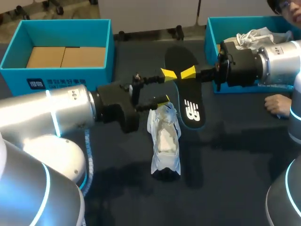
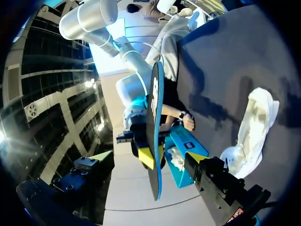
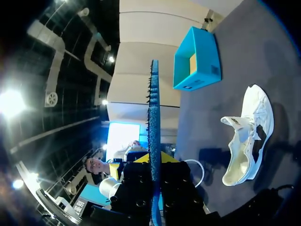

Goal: Take the shoe out of the shoebox, open the shoe tongue, remove and reinsert the insole, then place the shoe into the shoebox

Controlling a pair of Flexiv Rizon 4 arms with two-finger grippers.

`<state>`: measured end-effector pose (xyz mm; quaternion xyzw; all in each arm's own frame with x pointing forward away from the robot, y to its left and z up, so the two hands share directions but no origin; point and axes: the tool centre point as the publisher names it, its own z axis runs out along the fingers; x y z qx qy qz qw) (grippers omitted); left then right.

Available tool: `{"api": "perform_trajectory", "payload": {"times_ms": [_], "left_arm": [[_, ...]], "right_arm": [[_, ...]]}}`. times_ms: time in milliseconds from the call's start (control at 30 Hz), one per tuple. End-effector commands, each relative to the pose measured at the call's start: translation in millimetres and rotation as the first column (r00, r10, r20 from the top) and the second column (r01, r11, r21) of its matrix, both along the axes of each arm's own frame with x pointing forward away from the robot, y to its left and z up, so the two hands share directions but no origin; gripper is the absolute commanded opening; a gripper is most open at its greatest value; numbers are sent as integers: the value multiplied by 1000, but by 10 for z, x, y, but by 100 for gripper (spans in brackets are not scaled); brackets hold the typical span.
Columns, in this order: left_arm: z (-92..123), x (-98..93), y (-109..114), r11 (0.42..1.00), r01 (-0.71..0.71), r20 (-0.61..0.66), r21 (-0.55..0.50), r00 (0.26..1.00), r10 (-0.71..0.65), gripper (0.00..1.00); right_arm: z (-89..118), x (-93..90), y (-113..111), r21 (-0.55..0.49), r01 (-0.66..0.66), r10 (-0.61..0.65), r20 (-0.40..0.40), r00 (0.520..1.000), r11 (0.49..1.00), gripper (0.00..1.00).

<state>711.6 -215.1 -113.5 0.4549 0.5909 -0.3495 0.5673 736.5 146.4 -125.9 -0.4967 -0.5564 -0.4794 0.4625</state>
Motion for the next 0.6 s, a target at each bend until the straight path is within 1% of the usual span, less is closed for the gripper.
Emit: {"api": "perform_trajectory", "payload": {"times_ms": [33,67,200,267,367,400,467,500,533,600], "left_arm": [[98,76,201,989,106,-42,104,994,-102,100],[117,93,217,989,103,-51,104,994,-98,100],[181,147,257,976,138,-71,166,989,-127,100],[213,180,255,973,135,-86,185,989,-121,100],[264,234,243,963,132,-131,236,986,-103,100],[290,261,235,959,123,-177,257,981,-79,100],[321,312,219,958,111,-199,266,978,-58,100],[339,351,213,954,115,-231,276,972,-50,100],[370,381,212,960,110,-260,257,965,-41,100],[370,381,212,960,110,-260,257,965,-41,100]], "right_arm": [[-4,4,-17,-3,-4,4,-3,1000,1000,0],[-5,2,-21,-4,-3,3,-3,1000,1000,0],[-11,5,-33,-5,-4,4,-5,1000,1000,0],[-28,12,-37,-5,-6,6,-7,1000,1000,0],[-58,19,-36,0,-8,8,-7,1000,1000,0],[-71,20,-36,2,-9,9,-7,1000,1000,0],[-88,21,-36,6,-9,9,-6,1000,1000,0],[-97,23,-35,8,-10,10,-6,1000,1000,0],[-103,26,-33,9,-10,10,-5,1000,1000,0],[-114,38,-27,10,-13,13,-4,1000,1000,0]]}}
